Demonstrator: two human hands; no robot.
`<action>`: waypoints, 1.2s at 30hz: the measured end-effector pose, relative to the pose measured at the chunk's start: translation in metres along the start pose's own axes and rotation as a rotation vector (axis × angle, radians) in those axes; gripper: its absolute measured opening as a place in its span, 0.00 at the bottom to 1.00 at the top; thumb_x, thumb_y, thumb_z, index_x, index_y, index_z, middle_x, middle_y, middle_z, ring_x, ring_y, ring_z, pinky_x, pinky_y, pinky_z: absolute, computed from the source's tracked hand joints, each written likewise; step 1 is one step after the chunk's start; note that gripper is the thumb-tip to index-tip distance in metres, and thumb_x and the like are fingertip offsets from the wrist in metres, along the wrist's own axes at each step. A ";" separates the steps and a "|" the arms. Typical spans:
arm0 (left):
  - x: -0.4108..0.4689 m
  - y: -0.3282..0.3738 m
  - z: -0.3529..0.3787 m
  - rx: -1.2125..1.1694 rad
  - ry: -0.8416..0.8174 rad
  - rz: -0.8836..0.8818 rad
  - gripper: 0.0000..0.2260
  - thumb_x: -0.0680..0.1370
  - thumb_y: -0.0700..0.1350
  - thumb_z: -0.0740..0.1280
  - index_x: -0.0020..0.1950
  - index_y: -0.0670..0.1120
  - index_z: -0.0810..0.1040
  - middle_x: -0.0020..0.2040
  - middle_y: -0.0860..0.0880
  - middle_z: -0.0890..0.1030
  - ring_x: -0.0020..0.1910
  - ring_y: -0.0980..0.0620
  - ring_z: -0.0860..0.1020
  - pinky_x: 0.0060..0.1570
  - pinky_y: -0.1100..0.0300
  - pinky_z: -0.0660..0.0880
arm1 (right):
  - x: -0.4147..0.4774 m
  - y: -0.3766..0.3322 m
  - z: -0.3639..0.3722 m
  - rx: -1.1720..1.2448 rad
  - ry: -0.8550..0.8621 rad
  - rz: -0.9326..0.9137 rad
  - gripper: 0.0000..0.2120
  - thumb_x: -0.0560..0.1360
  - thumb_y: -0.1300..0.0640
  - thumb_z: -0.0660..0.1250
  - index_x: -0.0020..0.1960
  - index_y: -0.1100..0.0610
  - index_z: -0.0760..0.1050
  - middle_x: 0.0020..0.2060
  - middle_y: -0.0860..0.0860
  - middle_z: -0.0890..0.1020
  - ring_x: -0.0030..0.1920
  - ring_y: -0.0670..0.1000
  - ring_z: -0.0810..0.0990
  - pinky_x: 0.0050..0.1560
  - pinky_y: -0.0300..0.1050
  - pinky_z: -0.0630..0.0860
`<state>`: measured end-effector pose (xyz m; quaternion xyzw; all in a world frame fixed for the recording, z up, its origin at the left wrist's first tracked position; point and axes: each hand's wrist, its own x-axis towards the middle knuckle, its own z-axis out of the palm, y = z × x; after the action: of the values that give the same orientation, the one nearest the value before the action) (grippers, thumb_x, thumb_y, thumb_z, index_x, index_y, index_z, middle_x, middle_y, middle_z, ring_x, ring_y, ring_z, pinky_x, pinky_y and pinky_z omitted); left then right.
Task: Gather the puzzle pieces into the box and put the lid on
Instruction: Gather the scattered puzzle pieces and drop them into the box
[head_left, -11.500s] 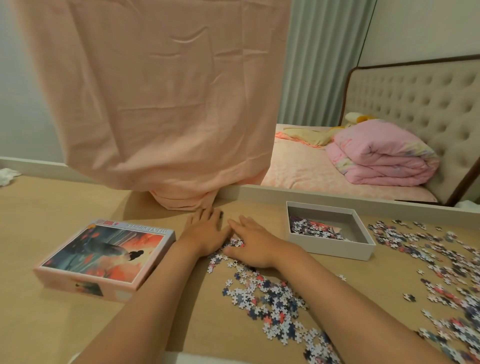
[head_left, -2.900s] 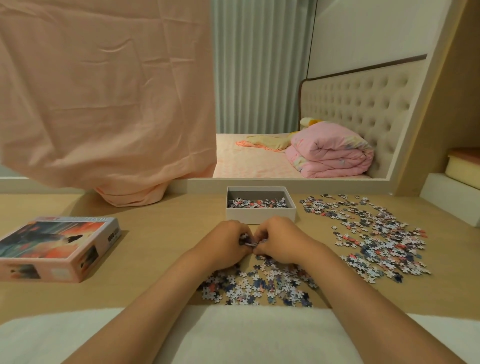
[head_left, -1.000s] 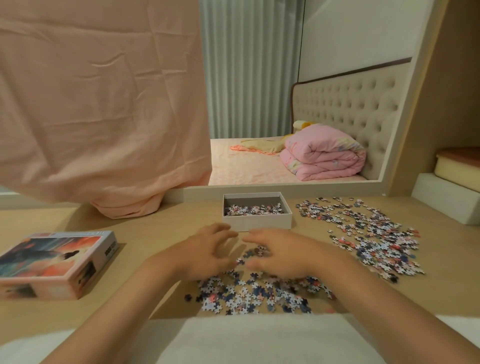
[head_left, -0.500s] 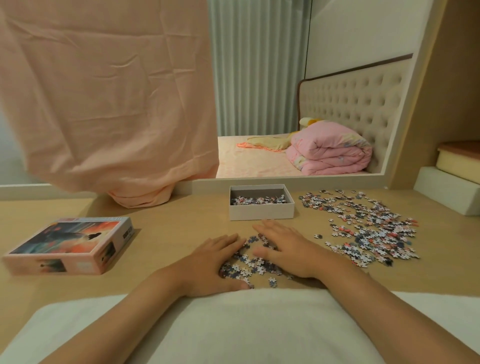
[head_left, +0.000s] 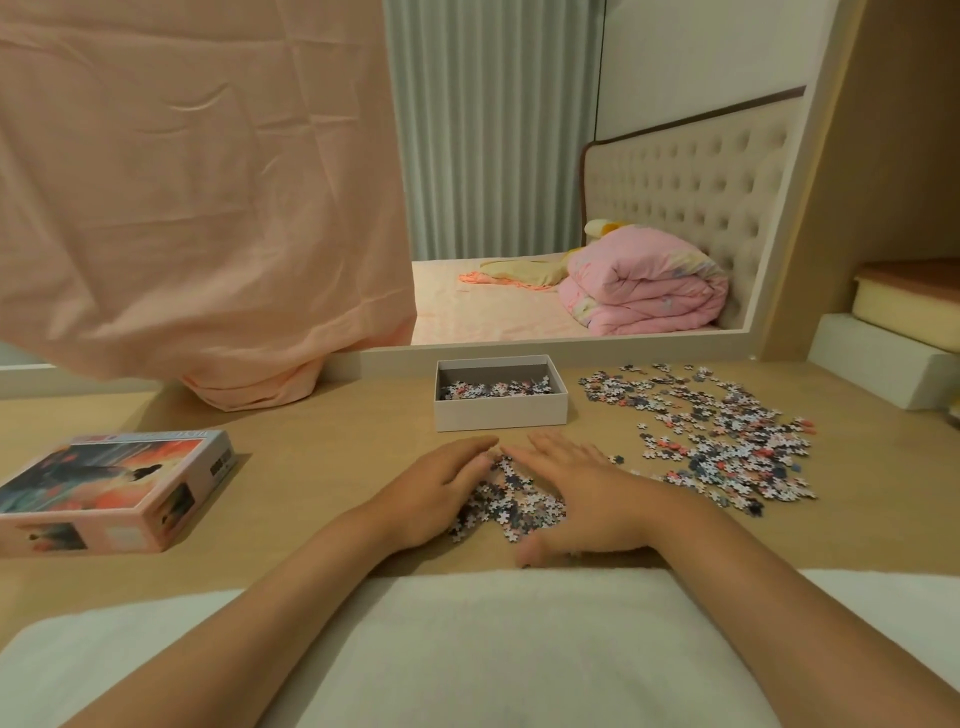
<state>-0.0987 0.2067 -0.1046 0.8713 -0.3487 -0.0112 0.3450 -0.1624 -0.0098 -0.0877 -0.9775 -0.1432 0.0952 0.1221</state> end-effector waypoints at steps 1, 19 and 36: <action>-0.001 -0.001 -0.003 -0.040 0.033 -0.023 0.18 0.84 0.50 0.56 0.73 0.51 0.69 0.71 0.55 0.73 0.68 0.62 0.69 0.70 0.64 0.62 | 0.001 -0.001 0.003 -0.052 -0.007 -0.012 0.53 0.64 0.21 0.63 0.77 0.34 0.34 0.79 0.45 0.35 0.78 0.48 0.32 0.77 0.58 0.36; 0.015 0.006 0.021 0.393 -0.179 0.083 0.41 0.72 0.72 0.59 0.80 0.58 0.52 0.80 0.56 0.52 0.78 0.55 0.51 0.76 0.56 0.48 | -0.056 0.041 -0.009 -0.223 -0.020 0.135 0.53 0.63 0.17 0.56 0.75 0.33 0.30 0.79 0.48 0.35 0.78 0.50 0.30 0.77 0.61 0.34; -0.003 -0.010 0.000 0.503 -0.288 -0.183 0.49 0.64 0.81 0.44 0.79 0.59 0.40 0.80 0.53 0.41 0.79 0.52 0.40 0.76 0.47 0.39 | 0.008 0.034 0.005 -0.027 0.063 0.195 0.37 0.75 0.26 0.44 0.80 0.39 0.42 0.81 0.51 0.42 0.79 0.50 0.37 0.77 0.60 0.38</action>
<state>-0.0952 0.2138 -0.1114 0.9467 -0.3060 -0.0788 0.0632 -0.1470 -0.0374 -0.1024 -0.9909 -0.0446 0.0741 0.1034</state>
